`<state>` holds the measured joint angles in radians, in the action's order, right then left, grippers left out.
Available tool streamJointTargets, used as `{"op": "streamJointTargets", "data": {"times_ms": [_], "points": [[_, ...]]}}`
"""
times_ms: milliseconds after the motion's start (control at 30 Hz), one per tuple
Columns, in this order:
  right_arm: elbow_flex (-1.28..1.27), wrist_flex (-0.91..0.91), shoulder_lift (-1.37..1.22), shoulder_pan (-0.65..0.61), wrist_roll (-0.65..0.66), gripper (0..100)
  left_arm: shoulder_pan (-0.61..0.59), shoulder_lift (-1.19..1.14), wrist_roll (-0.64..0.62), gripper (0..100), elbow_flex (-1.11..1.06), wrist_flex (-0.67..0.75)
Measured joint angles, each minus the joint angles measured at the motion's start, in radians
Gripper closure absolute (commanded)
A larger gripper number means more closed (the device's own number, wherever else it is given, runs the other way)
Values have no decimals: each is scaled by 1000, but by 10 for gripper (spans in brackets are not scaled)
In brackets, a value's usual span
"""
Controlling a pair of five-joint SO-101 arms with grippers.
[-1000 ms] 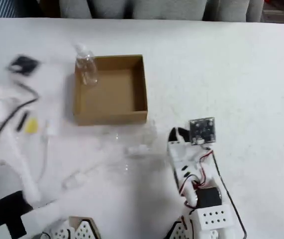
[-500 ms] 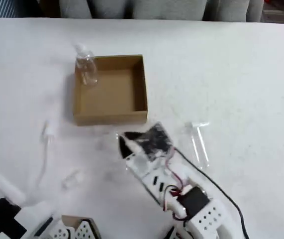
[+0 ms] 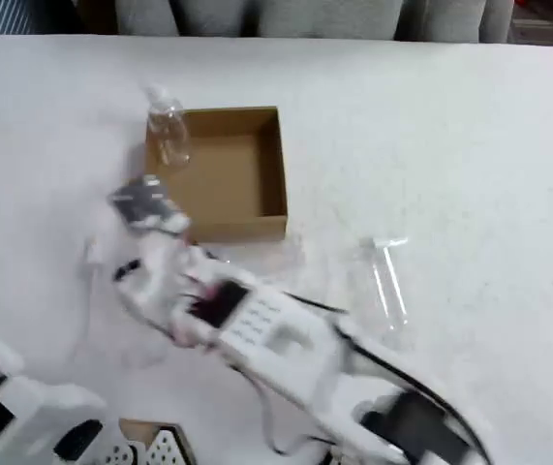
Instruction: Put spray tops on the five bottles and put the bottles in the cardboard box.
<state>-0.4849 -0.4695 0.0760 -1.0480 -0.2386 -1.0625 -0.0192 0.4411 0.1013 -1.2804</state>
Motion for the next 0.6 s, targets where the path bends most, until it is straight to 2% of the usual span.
{"op": "streamJointTargets", "data": {"times_ms": [133, 267, 433, 600], "points": [[222, -3, -235, -21, -8, 984, -5, -169, -21, 978, 265, -143], [474, -100, -404, -21, -17, 984, -3, -322, -25, 978, 506, -242], [752, -215, -594, -26, -180, 984, -5, -450, -69, 978, 720, -318], [850, -172, -758, -25, -258, 984, -5, -493, -91, 978, 838, -381]]}}
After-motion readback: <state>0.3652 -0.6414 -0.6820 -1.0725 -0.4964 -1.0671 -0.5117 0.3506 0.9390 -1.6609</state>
